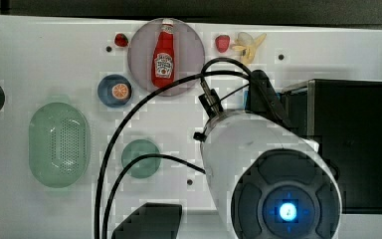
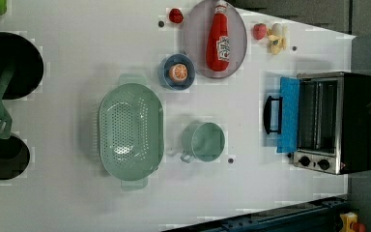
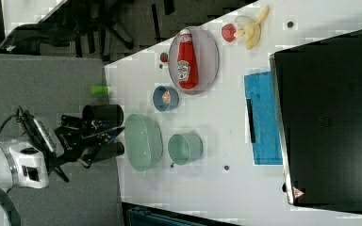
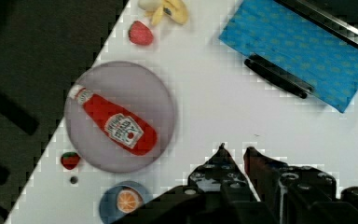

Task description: Flap open oven.

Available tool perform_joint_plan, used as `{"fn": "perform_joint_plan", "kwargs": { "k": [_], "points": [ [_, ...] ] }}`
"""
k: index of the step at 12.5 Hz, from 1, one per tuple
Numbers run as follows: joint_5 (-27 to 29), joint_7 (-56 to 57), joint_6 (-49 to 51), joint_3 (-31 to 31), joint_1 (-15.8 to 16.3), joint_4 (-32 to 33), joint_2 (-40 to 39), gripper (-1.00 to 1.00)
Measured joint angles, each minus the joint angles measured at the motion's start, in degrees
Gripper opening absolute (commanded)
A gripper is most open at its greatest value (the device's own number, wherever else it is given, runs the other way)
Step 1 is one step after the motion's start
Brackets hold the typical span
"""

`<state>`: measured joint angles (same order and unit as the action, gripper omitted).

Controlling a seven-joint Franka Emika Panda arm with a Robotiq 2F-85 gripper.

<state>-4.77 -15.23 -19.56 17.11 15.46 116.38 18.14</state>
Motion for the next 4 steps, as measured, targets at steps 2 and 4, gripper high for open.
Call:
{"fn": "perform_joint_plan", "kwargs": {
  "k": [2, 4],
  "points": [
    [-0.24, 0.00, 1.26, 0.28, 0.03, 0.34, -1.19, -0.65],
    [0.00, 0.00, 1.52, 0.63, 0.13, 0.78, -2.35, -0.65]
  ]
}}
